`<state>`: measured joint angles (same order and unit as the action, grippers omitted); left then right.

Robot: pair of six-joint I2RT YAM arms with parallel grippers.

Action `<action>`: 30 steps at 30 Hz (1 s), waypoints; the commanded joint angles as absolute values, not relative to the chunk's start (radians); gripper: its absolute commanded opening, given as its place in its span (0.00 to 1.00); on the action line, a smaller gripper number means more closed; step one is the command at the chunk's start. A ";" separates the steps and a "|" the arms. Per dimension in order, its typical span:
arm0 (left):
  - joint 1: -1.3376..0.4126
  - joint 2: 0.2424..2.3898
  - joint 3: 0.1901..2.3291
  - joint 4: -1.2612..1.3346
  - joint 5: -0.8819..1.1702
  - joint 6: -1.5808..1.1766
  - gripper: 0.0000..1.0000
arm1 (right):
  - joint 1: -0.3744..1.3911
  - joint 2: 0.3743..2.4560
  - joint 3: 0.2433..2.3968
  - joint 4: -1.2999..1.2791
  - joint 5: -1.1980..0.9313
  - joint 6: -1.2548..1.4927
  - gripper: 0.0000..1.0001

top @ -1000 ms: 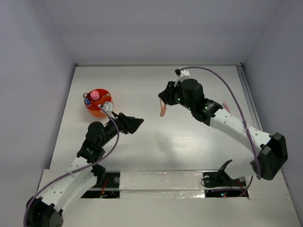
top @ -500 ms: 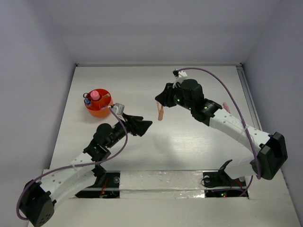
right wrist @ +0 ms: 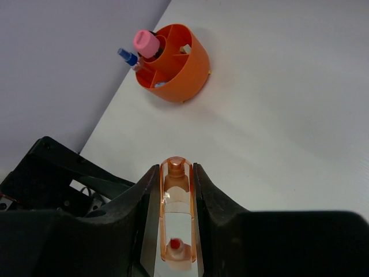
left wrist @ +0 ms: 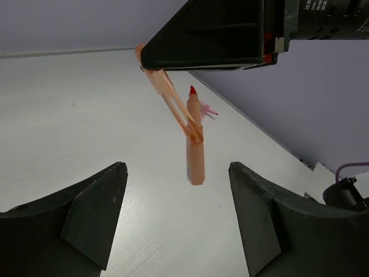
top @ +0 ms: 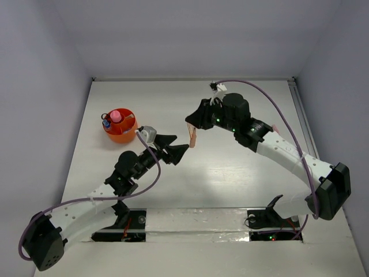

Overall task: Sort the stationery into containers
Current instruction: Pick up the pen from the center of the board.

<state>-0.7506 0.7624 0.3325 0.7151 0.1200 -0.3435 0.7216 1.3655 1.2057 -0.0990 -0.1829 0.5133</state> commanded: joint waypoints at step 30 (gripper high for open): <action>-0.870 0.914 0.445 0.787 0.032 -0.265 0.28 | 0.730 1.324 1.252 -0.017 -0.204 0.535 0.04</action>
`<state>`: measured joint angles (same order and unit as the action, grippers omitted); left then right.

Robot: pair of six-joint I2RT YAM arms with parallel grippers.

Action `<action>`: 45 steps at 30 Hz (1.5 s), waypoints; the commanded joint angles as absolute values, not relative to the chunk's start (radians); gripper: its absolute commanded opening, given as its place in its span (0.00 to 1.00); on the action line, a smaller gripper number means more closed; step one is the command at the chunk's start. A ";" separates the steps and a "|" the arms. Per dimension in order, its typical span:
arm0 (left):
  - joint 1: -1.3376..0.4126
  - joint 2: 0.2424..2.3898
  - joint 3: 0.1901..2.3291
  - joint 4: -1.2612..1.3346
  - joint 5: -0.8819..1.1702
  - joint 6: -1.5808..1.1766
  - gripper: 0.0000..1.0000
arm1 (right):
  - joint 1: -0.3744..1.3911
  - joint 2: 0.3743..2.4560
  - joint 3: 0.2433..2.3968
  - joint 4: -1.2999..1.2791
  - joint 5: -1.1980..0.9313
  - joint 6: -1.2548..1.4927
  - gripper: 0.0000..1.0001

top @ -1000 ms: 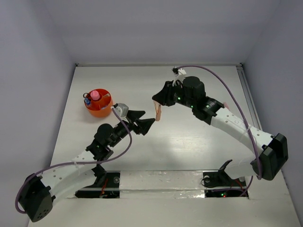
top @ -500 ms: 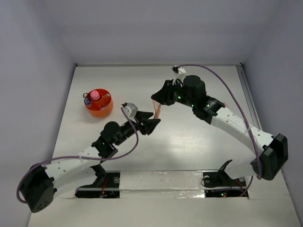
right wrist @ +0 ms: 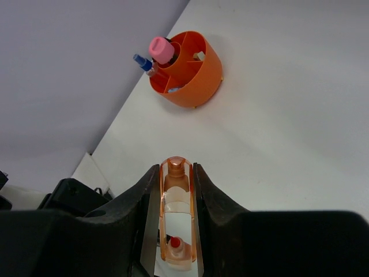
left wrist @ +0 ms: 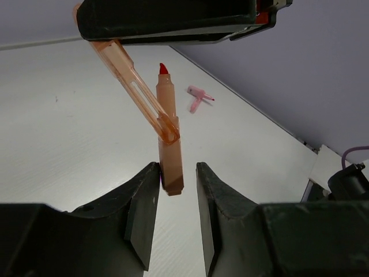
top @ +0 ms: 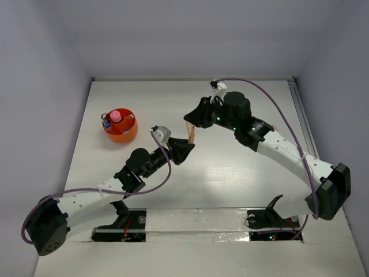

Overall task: Sort the stationery into containers
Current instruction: Pick up the pen from the center of the board, then close the pen cap on the pen.

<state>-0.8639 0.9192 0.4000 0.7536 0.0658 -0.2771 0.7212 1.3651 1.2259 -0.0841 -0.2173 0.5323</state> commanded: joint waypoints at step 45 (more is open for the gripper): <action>-0.888 0.943 0.515 0.854 -0.239 -0.450 0.00 | 0.871 1.243 0.930 0.299 0.055 0.494 0.02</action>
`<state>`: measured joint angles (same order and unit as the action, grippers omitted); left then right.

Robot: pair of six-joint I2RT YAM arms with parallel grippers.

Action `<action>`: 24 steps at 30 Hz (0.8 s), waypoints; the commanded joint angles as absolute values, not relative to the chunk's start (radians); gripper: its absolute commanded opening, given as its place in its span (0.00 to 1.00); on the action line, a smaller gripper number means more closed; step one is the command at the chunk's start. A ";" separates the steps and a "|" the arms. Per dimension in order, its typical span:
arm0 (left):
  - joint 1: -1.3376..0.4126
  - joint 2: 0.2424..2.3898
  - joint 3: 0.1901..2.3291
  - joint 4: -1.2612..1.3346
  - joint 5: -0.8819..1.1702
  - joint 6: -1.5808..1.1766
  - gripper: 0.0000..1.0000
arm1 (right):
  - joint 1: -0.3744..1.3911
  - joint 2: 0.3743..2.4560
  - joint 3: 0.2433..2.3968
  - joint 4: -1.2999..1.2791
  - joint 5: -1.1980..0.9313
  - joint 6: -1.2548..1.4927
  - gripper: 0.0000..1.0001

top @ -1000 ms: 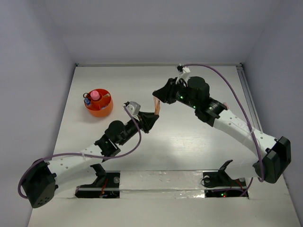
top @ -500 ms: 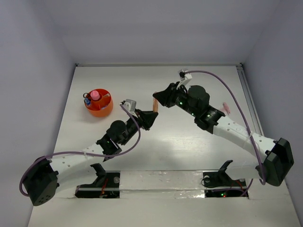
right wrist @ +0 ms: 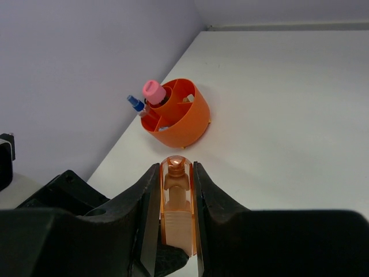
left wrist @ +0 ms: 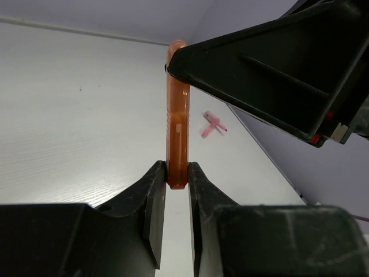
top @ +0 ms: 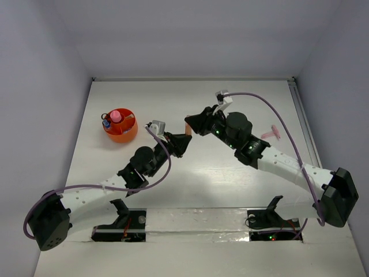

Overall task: Sort the stationery into containers
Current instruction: Close the pen cap on the pen.

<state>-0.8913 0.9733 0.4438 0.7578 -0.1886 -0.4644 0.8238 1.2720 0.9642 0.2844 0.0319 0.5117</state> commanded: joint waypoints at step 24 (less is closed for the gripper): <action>-0.798 0.882 0.794 0.677 -0.281 -0.279 0.00 | 1.015 1.247 0.565 0.307 0.025 0.658 0.00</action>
